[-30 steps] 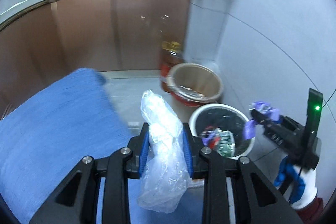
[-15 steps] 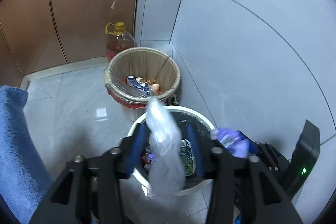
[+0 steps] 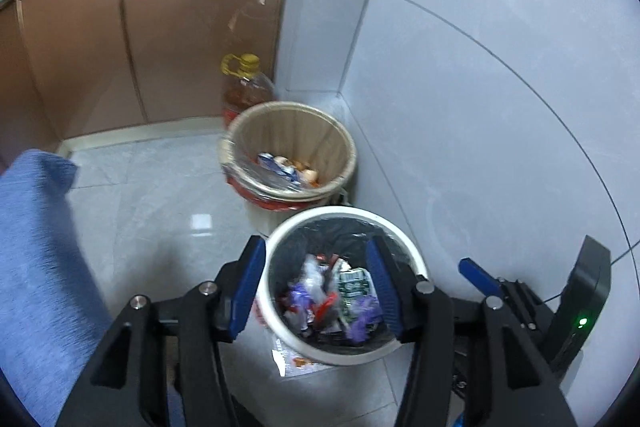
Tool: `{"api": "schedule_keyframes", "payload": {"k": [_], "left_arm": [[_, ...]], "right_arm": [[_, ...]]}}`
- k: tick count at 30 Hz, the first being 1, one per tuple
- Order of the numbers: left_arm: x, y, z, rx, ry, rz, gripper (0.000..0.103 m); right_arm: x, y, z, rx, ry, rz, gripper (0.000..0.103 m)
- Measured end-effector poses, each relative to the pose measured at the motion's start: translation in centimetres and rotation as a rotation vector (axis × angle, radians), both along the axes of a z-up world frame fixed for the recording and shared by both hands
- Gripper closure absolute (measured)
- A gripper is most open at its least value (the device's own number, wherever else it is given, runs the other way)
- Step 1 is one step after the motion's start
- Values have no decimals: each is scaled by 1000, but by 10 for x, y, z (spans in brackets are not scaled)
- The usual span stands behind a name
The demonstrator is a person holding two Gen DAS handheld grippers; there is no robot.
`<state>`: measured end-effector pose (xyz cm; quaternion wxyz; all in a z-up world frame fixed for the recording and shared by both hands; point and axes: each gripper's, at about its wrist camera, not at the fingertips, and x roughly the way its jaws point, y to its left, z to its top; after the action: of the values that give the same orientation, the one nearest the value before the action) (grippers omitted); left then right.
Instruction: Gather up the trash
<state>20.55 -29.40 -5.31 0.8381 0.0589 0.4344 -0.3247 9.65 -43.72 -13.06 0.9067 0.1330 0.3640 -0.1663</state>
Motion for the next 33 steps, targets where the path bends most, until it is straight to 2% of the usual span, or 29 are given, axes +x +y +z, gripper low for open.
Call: {"api": "schedule_keyframes", "payload": {"k": [7, 9, 11, 17, 19, 24, 28, 33], "left_arm": [[-28, 55, 28, 2, -109, 80, 52], [-40, 74, 32, 14, -132, 100, 46], [-54, 96, 35, 17, -152, 127, 45], [-97, 166, 41, 31, -223, 215, 40], [-110, 190, 44, 39, -252, 256, 39], [-134, 236, 53, 39, -317, 364, 37], [-152, 262, 60, 23, -341, 438, 36], [-170, 273, 59, 21, -361, 490, 36]], "right_arm": [[-14, 37, 36, -29, -62, 68, 33], [-21, 49, 47, -40, -81, 86, 31], [-28, 64, 56, -52, -96, 105, 29], [-46, 109, 73, -95, -119, 172, 18], [-52, 129, 78, -118, -127, 201, 10], [-66, 163, 88, -159, -168, 256, 1], [-77, 179, 91, -167, -185, 282, 0], [-90, 191, 91, -184, -193, 294, 0]]}}
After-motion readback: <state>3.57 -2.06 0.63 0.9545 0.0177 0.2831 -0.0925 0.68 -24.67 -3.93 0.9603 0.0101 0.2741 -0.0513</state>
